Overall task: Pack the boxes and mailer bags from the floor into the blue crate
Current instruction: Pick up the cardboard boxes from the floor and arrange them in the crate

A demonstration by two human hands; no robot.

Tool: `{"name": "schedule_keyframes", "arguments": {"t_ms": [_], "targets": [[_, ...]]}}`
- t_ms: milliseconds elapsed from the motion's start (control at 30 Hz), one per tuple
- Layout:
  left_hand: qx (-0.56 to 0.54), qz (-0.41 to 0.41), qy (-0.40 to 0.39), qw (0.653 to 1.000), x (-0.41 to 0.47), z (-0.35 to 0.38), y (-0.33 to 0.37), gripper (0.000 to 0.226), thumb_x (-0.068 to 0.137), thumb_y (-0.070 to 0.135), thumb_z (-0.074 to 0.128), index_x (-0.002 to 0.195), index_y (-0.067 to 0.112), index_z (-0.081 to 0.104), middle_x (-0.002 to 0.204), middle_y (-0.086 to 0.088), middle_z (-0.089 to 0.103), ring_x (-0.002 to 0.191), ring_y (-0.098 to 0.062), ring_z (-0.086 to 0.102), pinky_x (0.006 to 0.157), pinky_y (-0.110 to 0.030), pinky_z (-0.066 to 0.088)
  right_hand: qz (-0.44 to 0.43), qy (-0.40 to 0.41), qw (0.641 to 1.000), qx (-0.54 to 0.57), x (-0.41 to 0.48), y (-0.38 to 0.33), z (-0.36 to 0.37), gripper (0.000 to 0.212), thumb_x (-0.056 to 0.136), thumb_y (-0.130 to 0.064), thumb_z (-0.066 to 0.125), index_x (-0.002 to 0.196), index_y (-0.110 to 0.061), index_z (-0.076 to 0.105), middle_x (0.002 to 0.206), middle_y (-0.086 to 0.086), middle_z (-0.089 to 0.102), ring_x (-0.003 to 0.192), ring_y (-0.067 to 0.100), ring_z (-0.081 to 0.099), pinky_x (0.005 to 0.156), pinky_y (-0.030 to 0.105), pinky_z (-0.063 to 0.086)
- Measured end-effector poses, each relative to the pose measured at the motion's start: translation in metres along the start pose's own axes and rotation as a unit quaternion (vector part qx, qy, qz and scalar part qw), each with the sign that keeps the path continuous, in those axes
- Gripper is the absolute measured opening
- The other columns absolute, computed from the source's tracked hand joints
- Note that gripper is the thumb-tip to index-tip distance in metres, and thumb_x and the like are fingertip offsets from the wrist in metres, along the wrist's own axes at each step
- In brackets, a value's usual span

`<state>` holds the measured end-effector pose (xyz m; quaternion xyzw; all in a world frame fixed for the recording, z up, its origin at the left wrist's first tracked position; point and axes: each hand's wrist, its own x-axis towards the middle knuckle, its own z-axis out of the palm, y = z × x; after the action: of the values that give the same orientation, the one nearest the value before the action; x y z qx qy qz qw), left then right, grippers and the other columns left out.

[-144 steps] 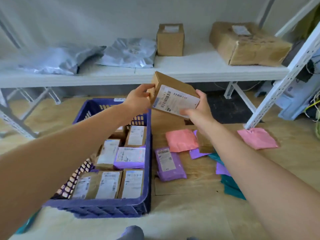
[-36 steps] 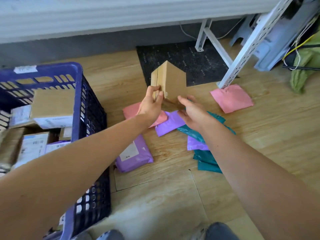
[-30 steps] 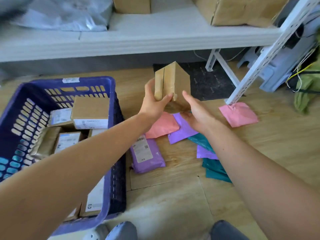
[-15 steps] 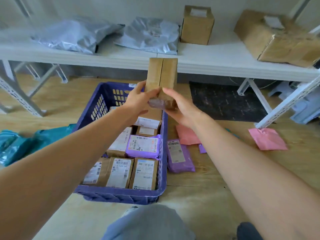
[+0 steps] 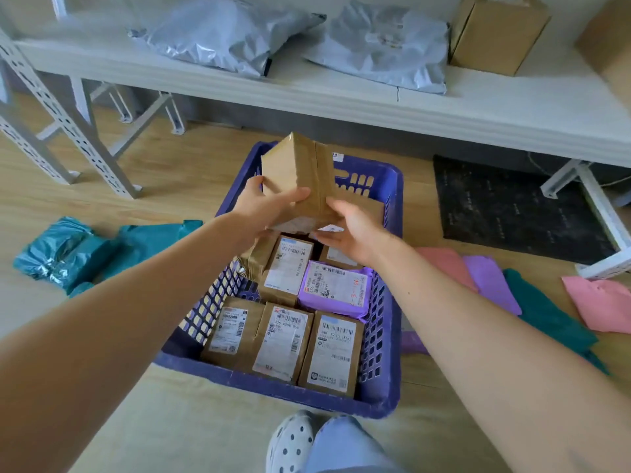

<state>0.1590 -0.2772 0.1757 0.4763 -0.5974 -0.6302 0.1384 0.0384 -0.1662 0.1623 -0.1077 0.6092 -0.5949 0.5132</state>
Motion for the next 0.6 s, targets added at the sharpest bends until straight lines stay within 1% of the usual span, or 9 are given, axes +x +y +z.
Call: {"name": "schedule_keyframes", "arguments": {"t_ms": [33,67,100,167,233,333,433,500,600], "targets": [[0.038,0.014,0.036,0.999,0.006,-0.001,-0.005,0.102,0.064,0.047,0.081,0.146,0.028,0.023,0.137,-0.003,0.046,0.112,-0.021,0.055,0.093,-0.040,0.050,0.003,0.014,1.000,-0.013,0.007,0.005,0.004,0.009,0.097,-0.020,0.052,0.103,-0.015,0.056,0.108,0.009,0.060,0.100,0.024,0.061,0.099,0.042,0.049],[0.078,0.030,0.067,0.994,0.013,-0.002,-0.008,0.105,0.064,0.045,0.081,0.147,0.024,0.021,0.140,-0.003,0.042,0.115,-0.020,0.051,0.094,-0.036,0.048,0.006,0.023,0.999,-0.025,0.015,0.011,0.007,0.012,0.097,-0.017,0.051,0.108,-0.014,0.055,0.113,0.010,0.059,0.102,0.024,0.061,0.098,0.039,0.050],[0.120,0.042,0.091,0.988,0.019,-0.002,-0.012,0.107,0.064,0.045,0.082,0.148,0.021,0.019,0.143,-0.004,0.040,0.117,-0.021,0.049,0.093,-0.033,0.046,0.011,0.029,0.999,-0.043,0.022,0.017,0.010,0.020,0.097,-0.015,0.052,0.117,-0.012,0.054,0.120,0.011,0.059,0.106,0.025,0.061,0.097,0.037,0.051],[0.215,0.054,0.123,0.967,0.034,-0.002,-0.018,0.110,0.063,0.047,0.081,0.148,0.021,0.017,0.144,-0.008,0.037,0.126,-0.027,0.044,0.096,-0.039,0.045,0.029,0.036,0.995,-0.083,0.033,0.027,0.015,0.036,0.096,-0.014,0.052,0.132,-0.010,0.048,0.129,0.012,0.056,0.112,0.027,0.060,0.097,0.035,0.051],[0.320,0.064,0.135,0.936,0.048,0.000,-0.024,0.108,0.061,0.050,0.079,0.146,0.026,0.017,0.142,-0.011,0.037,0.129,-0.033,0.039,0.101,-0.047,0.040,0.041,0.031,0.993,-0.108,0.042,0.035,0.018,0.039,0.096,-0.014,0.052,0.135,-0.010,0.047,0.131,0.010,0.055,0.115,0.028,0.058,0.097,0.031,0.049],[0.427,0.090,0.138,0.889,0.066,0.006,-0.034,0.104,0.063,0.052,0.076,0.146,0.030,0.019,0.140,-0.013,0.037,0.129,-0.037,0.035,0.103,-0.051,0.033,0.051,-0.001,0.993,-0.108,0.053,0.043,0.019,0.039,0.097,-0.012,0.050,0.136,-0.013,0.047,0.132,0.008,0.054,0.120,0.026,0.054,0.096,0.030,0.046],[0.481,0.103,0.155,0.857,0.085,0.013,-0.045,0.100,0.064,0.053,0.075,0.144,0.028,0.020,0.139,-0.014,0.038,0.128,-0.037,0.036,0.103,-0.050,0.032,0.049,-0.014,0.994,-0.097,0.067,0.050,0.018,0.050,0.097,-0.004,0.045,0.145,-0.014,0.036,0.132,0.008,0.053,0.122,0.023,0.052,0.099,0.031,0.044],[0.487,0.099,0.159,0.853,0.099,0.017,-0.052,0.100,0.065,0.056,0.073,0.144,0.027,0.020,0.139,-0.014,0.038,0.128,-0.037,0.036,0.103,-0.050,0.033,0.044,-0.021,0.995,-0.089,0.076,0.053,0.019,0.055,0.096,0.000,0.042,0.148,-0.014,0.031,0.137,0.009,0.050,0.121,0.022,0.051,0.100,0.031,0.042],[0.477,0.082,0.171,0.858,0.114,0.023,-0.060,0.099,0.064,0.061,0.069,0.142,0.025,0.020,0.139,-0.015,0.038,0.129,-0.037,0.036,0.103,-0.050,0.034,0.032,-0.022,0.995,-0.093,0.090,0.056,0.021,0.059,0.094,0.004,0.041,0.149,-0.014,0.028,0.141,0.009,0.047,0.118,0.020,0.051,0.100,0.032,0.043]]}}
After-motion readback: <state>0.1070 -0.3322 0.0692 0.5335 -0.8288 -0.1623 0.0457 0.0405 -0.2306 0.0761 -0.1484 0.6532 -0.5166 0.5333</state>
